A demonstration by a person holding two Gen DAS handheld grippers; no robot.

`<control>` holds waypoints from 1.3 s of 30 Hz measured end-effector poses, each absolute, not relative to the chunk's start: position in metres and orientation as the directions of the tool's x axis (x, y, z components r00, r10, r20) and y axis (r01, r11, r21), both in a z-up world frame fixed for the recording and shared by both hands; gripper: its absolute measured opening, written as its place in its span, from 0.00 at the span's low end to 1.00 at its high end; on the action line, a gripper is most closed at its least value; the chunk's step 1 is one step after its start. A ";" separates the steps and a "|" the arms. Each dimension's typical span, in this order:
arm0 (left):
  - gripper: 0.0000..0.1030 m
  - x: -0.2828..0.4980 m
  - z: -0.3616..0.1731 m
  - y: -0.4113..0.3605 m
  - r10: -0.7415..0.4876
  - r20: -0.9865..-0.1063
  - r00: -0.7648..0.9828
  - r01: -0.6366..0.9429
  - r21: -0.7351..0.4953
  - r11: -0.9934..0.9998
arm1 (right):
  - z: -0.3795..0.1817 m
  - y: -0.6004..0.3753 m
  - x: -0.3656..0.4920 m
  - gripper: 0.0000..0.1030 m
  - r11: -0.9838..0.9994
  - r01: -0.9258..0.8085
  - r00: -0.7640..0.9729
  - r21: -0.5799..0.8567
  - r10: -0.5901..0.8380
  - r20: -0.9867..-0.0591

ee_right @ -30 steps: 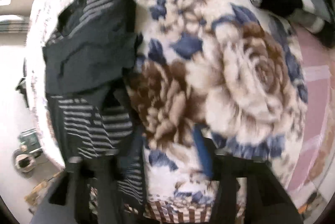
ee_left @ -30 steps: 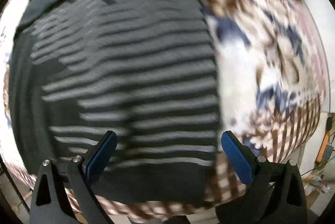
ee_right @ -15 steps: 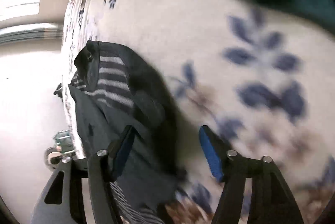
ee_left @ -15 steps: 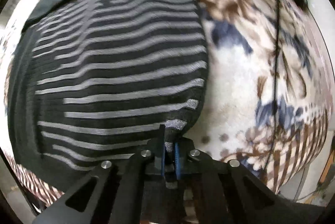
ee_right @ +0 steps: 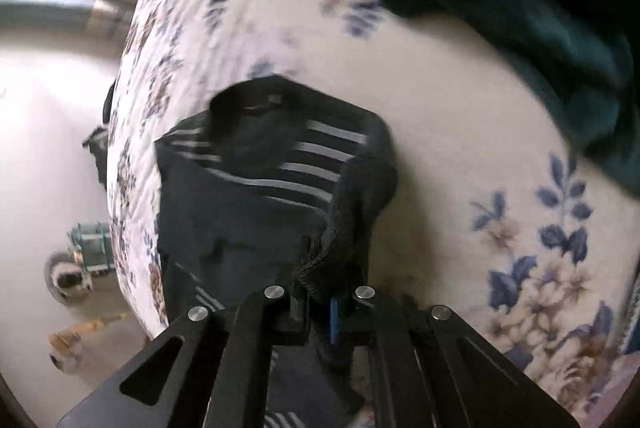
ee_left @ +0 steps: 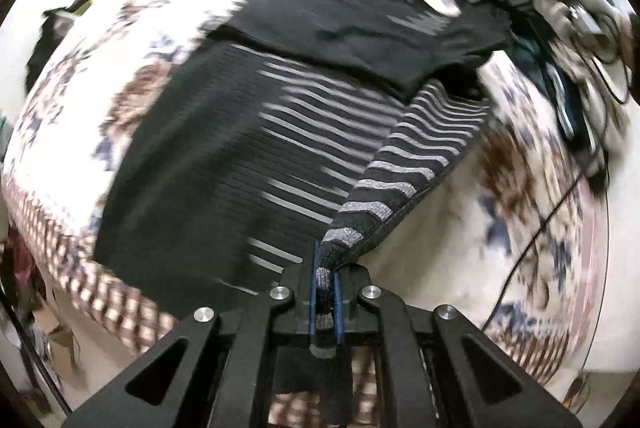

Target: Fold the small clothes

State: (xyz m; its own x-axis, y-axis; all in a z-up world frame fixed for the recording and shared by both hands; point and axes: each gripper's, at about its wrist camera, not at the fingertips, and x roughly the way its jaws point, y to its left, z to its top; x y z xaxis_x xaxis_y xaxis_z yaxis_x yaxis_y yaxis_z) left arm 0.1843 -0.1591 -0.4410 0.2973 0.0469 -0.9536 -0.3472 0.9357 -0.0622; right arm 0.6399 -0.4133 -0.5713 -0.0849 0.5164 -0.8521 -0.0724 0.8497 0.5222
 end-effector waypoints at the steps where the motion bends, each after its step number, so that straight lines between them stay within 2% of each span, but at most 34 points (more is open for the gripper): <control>1: 0.04 0.185 -0.442 -0.146 0.048 -0.952 0.301 -0.362 -0.067 0.930 | -0.559 -0.399 0.644 0.06 0.854 -0.094 -0.088 0.511 0.504 -0.859; 6: 0.04 0.177 -0.438 -0.074 0.046 -0.949 0.311 -0.450 -0.105 0.887 | -0.517 -0.302 0.659 0.06 0.860 -0.195 -0.081 0.473 0.466 -0.881; 10: 0.04 0.164 -0.456 -0.018 0.026 -0.956 0.292 -0.488 -0.126 0.864 | -0.511 -0.203 0.665 0.06 0.867 -0.244 -0.077 0.434 0.429 -0.900; 17: 0.04 0.145 -0.498 0.066 -0.043 -0.963 0.267 -0.583 -0.196 0.789 | -0.547 -0.036 0.669 0.05 0.884 -0.342 -0.105 0.319 0.302 -0.948; 22: 0.05 0.142 -0.532 0.095 -0.127 -0.964 0.236 -0.596 -0.246 0.764 | -0.579 0.048 0.665 0.05 0.880 -0.432 -0.098 0.199 0.173 -0.980; 26: 0.17 0.130 -0.564 0.120 -0.266 -0.940 0.215 -0.665 -0.340 0.665 | -0.616 0.077 0.664 0.06 0.891 -0.434 -0.147 0.134 0.077 -0.986; 28: 0.17 0.108 -0.573 0.140 -0.317 -0.922 0.222 -0.714 -0.375 0.591 | -0.623 0.076 0.665 0.13 0.911 -0.390 -0.161 0.131 0.073 -0.984; 29: 0.21 0.096 -0.573 0.150 -0.321 -0.919 0.229 -0.737 -0.379 0.560 | -0.620 0.074 0.663 0.33 0.911 -0.376 -0.170 0.167 0.110 -0.979; 30: 0.29 0.079 -0.571 0.163 -0.321 -0.915 0.246 -0.763 -0.387 0.518 | -0.615 0.071 0.658 0.62 0.906 -0.362 -0.186 0.220 0.161 -0.969; 31: 0.34 0.069 -0.568 0.172 -0.306 -0.919 0.248 -0.781 -0.376 0.499 | -0.607 0.066 0.648 0.72 0.893 -0.347 -0.207 0.286 0.224 -0.952; 32: 0.34 0.056 -0.563 0.184 -0.275 -0.931 0.238 -0.803 -0.348 0.483 | -0.598 0.060 0.639 0.76 0.882 -0.342 -0.207 0.323 0.265 -0.942; 35: 0.37 0.043 -0.550 0.200 -0.266 -0.936 0.232 -0.809 -0.338 0.481 | -0.572 0.030 0.597 0.76 0.858 -0.357 -0.191 0.369 0.320 -0.928; 39: 0.38 0.068 -0.539 0.185 -0.292 -0.934 0.207 -0.725 -0.347 0.595 | -0.562 -0.029 0.510 0.76 0.861 -0.360 -0.212 0.360 0.300 -0.930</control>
State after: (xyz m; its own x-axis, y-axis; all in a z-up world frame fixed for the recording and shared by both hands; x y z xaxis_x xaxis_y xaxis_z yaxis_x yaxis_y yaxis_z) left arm 0.0679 0.1848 -0.5386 0.2070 -0.2918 -0.9338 -0.7251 0.5950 -0.3467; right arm 0.5104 -0.0294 -0.5617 -0.2120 0.3001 -0.9300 -0.3598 0.8608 0.3598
